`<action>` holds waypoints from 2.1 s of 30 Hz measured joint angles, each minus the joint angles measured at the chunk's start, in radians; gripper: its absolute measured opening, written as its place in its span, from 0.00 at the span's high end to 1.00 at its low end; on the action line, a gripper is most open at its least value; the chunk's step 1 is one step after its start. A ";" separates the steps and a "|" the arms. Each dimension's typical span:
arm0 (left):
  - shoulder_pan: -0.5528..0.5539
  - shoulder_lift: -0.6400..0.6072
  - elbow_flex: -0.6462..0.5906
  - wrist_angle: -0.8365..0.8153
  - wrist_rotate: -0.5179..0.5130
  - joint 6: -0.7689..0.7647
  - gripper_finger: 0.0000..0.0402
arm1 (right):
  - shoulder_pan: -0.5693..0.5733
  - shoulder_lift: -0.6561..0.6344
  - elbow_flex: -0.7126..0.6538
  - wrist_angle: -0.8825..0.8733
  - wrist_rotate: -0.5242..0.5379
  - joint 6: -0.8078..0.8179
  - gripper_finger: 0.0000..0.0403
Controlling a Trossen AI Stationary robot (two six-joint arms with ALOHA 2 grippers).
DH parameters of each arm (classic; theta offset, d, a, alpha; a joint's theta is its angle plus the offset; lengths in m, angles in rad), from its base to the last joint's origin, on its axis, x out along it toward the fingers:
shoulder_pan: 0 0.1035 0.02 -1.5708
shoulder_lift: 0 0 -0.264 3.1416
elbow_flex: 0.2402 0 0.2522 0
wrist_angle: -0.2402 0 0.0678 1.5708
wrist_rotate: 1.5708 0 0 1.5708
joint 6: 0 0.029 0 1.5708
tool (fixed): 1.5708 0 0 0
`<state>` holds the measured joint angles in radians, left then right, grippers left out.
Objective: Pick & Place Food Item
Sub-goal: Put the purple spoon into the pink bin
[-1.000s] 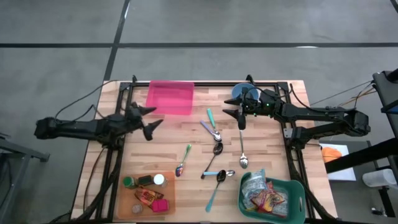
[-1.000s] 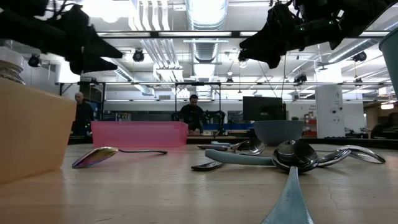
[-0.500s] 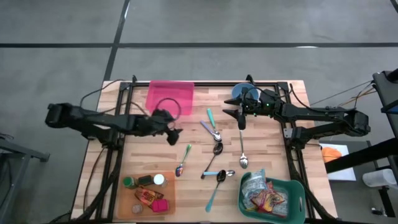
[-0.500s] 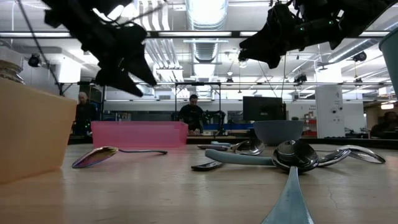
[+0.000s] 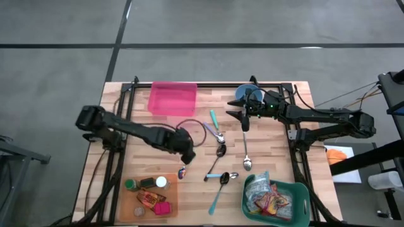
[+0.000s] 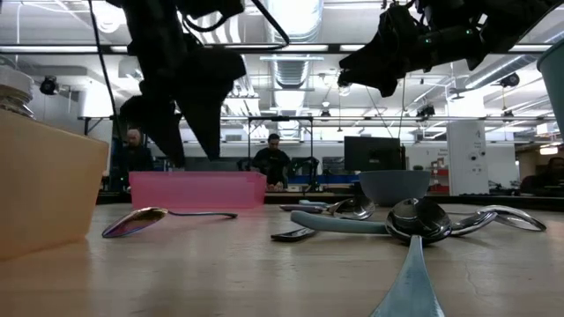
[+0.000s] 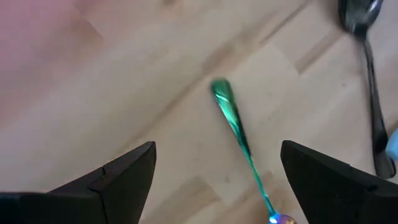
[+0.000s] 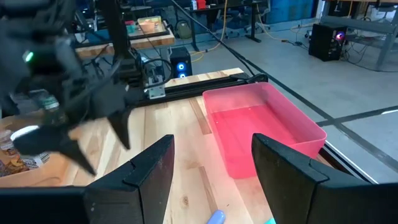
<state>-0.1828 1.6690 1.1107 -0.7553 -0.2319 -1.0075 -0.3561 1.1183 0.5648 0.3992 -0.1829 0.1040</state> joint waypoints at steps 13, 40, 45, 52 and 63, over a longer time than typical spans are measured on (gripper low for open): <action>-0.039 0.152 0.049 0.081 0.017 -0.149 0.14 | 0.000 0.000 0.000 0.000 0.000 0.000 0.48; -0.038 0.240 0.047 0.086 0.165 -0.063 0.25 | 0.000 -0.001 0.000 -0.001 0.000 0.000 0.48; -0.038 0.241 0.045 0.075 0.154 -0.063 0.44 | 0.000 -0.001 0.000 0.000 0.000 0.000 0.48; -0.038 0.242 0.045 0.086 0.147 -0.071 0.72 | 0.000 -0.001 0.000 0.000 0.000 0.000 0.48; -0.038 0.243 0.045 0.105 0.149 -0.073 0.98 | 0.000 -0.001 0.000 -0.001 0.000 0.000 0.48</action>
<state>-0.2203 1.9121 1.1553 -0.6505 -0.0826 -1.0809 -0.3557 1.1172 0.5648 0.3986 -0.1829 0.1040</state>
